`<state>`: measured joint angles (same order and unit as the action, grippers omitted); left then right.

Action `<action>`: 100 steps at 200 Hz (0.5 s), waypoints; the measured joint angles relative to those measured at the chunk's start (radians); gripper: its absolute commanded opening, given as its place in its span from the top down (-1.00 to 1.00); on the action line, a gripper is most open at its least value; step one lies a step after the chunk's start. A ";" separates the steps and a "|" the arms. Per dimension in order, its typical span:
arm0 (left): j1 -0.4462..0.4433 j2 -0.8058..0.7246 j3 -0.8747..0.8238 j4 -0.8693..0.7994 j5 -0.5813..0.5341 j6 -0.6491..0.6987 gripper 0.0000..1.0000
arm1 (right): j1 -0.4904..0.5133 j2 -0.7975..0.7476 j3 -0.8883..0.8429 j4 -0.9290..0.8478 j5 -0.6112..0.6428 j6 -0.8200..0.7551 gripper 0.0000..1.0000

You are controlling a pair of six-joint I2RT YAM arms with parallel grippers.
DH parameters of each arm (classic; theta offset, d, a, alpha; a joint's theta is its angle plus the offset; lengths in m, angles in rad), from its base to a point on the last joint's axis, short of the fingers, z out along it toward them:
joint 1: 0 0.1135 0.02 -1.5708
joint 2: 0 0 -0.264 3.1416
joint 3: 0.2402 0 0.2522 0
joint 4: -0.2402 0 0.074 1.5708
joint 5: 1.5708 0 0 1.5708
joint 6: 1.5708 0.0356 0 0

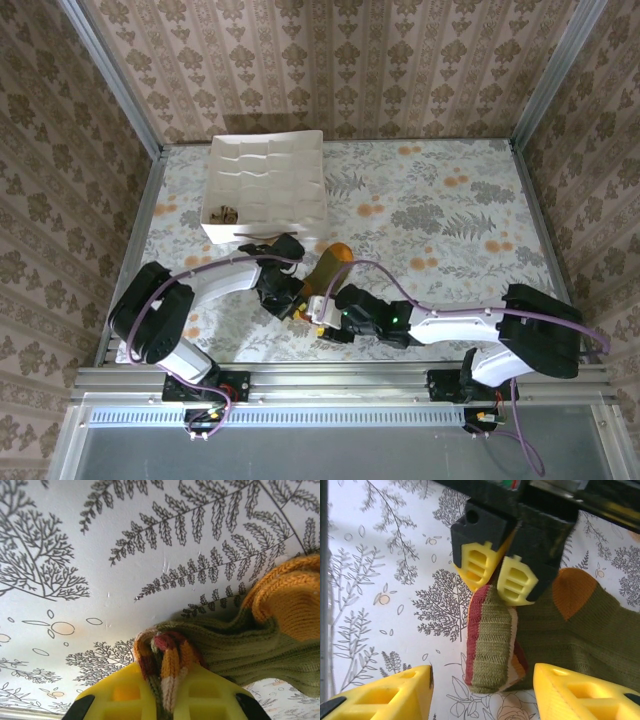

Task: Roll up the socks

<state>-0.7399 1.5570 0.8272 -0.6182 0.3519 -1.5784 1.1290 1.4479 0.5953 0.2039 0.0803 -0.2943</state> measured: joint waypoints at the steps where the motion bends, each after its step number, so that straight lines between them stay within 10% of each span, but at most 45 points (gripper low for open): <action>1: 0.000 0.000 0.000 0.000 0.000 0.000 1.00 | 0.002 0.004 0.002 0.000 0.005 -0.002 -0.09; 100: 0.034 0.027 0.007 0.001 0.053 0.016 1.00 | 0.078 0.237 0.116 0.019 0.238 -0.132 0.41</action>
<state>-0.7063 1.5837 0.8341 -0.6170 0.4046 -1.5627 1.2068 1.6852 0.7113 0.2226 0.3183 -0.4267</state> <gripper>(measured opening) 0.080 0.355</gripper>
